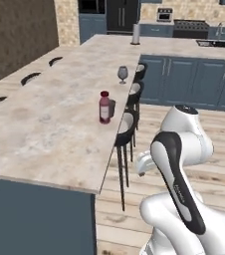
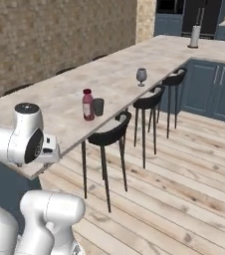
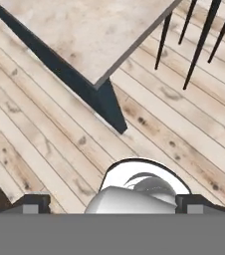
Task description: There is a wine glass and glass cup on the dining counter. Place the wine bottle next to the wine glass and the juice bottle next to the glass cup.
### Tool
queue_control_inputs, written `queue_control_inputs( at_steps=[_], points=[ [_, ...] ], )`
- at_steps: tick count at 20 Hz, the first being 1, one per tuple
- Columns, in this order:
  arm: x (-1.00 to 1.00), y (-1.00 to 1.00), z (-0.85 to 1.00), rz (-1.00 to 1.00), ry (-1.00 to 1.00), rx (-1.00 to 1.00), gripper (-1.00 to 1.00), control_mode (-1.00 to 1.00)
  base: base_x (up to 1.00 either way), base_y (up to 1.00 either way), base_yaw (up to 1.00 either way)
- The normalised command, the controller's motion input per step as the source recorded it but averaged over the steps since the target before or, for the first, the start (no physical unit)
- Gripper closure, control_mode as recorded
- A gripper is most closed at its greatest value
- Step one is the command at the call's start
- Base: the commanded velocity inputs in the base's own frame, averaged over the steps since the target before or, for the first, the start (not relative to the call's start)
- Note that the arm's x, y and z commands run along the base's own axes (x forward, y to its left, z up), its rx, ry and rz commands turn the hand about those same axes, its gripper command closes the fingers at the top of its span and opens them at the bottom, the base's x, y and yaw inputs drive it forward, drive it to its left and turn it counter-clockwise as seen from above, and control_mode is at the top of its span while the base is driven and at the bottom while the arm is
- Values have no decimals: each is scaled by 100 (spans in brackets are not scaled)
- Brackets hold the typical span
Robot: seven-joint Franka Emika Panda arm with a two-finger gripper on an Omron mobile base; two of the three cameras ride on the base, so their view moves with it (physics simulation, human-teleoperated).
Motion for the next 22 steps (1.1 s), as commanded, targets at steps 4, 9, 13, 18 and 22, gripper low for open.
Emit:
queue_control_inputs(
  at_steps=[4, 9, 13, 18, 22],
  points=[
    [0, 0, 0, 0, 0, 0, -100, 100, -49, 18, 64],
    [0, 0, 0, 0, 0, 0, -100, 100, -33, 28, 81],
    [0, 0, 0, 0, 0, 0, -100, 100, -35, 35, 74],
    [0, 0, 0, 0, 0, 0, -100, 100, -24, 49, 55],
    [0, 0, 0, 0, 0, 0, -100, 100, 30, 51, 20]
  ],
)
